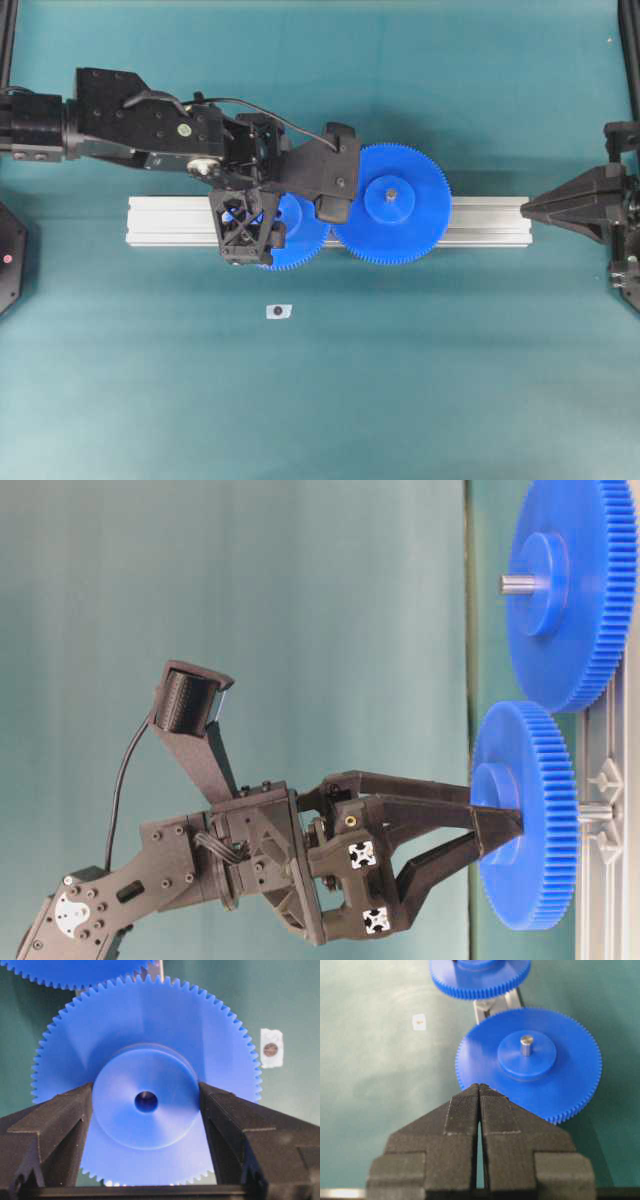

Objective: Insert the small gear onto the shaft.

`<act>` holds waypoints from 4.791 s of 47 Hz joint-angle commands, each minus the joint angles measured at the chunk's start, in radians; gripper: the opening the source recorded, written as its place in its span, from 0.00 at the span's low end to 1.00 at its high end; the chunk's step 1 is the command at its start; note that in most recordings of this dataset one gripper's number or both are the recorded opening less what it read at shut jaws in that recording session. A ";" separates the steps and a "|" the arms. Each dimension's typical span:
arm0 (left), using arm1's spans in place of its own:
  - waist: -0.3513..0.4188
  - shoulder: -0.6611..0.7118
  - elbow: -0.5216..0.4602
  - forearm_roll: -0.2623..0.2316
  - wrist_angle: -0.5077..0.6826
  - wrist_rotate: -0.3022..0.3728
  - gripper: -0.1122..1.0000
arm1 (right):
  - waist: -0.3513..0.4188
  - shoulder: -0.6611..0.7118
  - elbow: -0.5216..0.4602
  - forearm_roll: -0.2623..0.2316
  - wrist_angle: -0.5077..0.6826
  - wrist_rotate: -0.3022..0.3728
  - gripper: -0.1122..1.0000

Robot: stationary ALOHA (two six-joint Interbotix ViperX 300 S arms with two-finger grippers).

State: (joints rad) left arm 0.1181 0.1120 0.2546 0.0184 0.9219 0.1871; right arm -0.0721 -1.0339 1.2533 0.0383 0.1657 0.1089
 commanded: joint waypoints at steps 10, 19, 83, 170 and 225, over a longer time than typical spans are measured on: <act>0.025 -0.012 -0.029 0.005 0.037 -0.014 0.83 | -0.003 0.003 -0.015 0.002 -0.005 0.009 0.10; 0.023 -0.017 -0.043 0.005 0.031 -0.015 0.83 | -0.003 0.002 -0.015 0.002 -0.003 0.011 0.10; -0.055 -0.110 -0.075 0.003 0.037 -0.095 0.88 | -0.003 0.002 -0.011 0.003 -0.002 0.029 0.10; -0.061 -0.195 -0.040 0.003 -0.011 -0.100 0.88 | -0.003 -0.017 -0.002 0.000 0.008 0.037 0.10; -0.061 -0.186 -0.040 0.003 -0.011 -0.100 0.88 | -0.003 -0.018 0.002 0.000 0.008 0.037 0.10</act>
State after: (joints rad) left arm 0.0583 -0.0644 0.2270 0.0199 0.9173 0.0859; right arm -0.0736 -1.0569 1.2655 0.0383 0.1779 0.1365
